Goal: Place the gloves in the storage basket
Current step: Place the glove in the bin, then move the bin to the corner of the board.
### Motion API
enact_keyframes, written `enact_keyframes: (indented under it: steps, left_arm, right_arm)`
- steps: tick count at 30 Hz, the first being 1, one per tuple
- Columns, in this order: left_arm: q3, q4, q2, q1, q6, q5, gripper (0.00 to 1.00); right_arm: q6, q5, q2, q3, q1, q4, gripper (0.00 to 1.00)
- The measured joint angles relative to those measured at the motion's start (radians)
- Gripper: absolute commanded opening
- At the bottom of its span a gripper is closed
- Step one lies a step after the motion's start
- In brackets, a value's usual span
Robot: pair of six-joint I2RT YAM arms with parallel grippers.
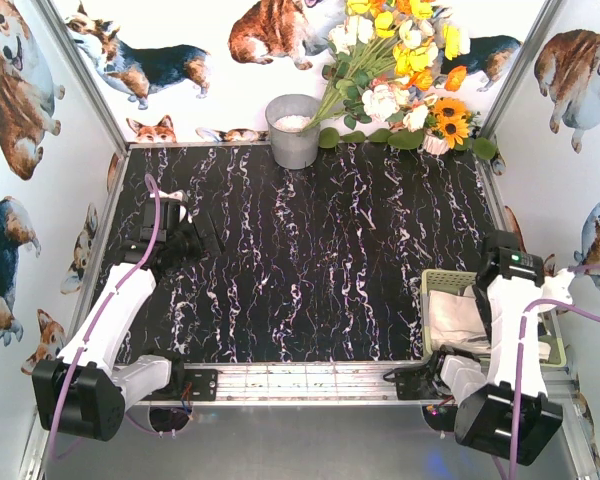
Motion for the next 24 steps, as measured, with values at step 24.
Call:
enact_keyframes:
  steps: [24]
  left_arm:
    - [0.000,-0.003,0.002,0.011,0.000,0.000,0.87]
  right_arm:
    - [-0.116,-0.138,0.033,-0.131,-0.020,0.122,0.62]
